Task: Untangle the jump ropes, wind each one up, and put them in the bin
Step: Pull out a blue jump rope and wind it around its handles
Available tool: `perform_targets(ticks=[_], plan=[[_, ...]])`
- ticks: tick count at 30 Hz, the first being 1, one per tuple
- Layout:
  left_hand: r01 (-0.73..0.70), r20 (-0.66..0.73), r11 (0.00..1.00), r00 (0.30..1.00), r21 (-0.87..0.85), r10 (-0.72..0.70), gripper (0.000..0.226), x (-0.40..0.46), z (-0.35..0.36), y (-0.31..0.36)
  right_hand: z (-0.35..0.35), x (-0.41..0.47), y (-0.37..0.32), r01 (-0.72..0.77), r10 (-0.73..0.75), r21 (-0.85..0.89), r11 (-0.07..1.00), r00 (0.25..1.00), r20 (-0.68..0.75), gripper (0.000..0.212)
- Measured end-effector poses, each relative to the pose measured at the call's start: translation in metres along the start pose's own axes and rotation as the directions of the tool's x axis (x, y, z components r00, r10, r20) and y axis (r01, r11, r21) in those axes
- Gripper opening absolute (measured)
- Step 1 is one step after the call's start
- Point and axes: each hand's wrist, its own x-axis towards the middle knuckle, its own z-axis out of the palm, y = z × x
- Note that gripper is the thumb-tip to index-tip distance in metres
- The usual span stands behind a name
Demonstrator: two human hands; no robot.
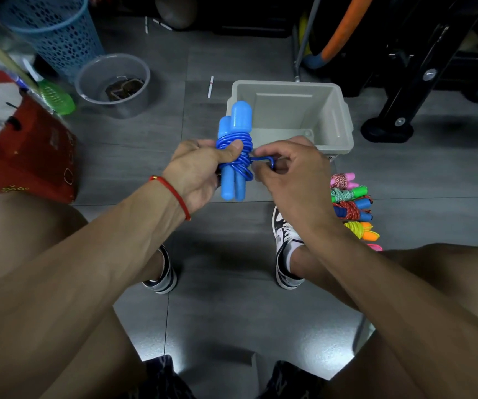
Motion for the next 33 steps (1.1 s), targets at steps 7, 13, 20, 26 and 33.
perform_targets(ticks=[7, 13, 20, 26, 33], plan=[[0.008, -0.013, 0.999, 1.0, -0.051, -0.009, 0.012, 0.0, 0.001, 0.004, 0.002, -0.005, 0.0, 0.243, -0.239, -0.01, 0.97, 0.962, 0.135, 0.04], [0.045, 0.011, 0.998, 0.999, -0.053, -0.044, 0.014, -0.002, 0.002, 0.005, 0.001, 0.001, 0.008, 0.316, -0.312, -0.031, 0.948, 0.945, 0.098, 0.035], [0.047, 0.004, 0.997, 0.999, -0.054, -0.047, 0.012, -0.005, 0.003, 0.008, 0.0, 0.001, 0.001, 0.2, -0.199, -0.009, 0.98, 0.976, 0.086, 0.026], [0.083, 0.0, 0.992, 0.997, -0.098, -0.083, 0.016, -0.007, 0.001, 0.01, 0.001, -0.004, -0.002, 0.183, -0.188, 0.063, 0.981, 0.977, 0.099, 0.019], [0.08, -0.091, 0.984, 0.991, -0.161, -0.095, 0.031, -0.008, 0.001, 0.013, 0.007, -0.004, 0.004, 0.377, -0.365, -0.124, 0.918, 0.925, 0.108, 0.009]])
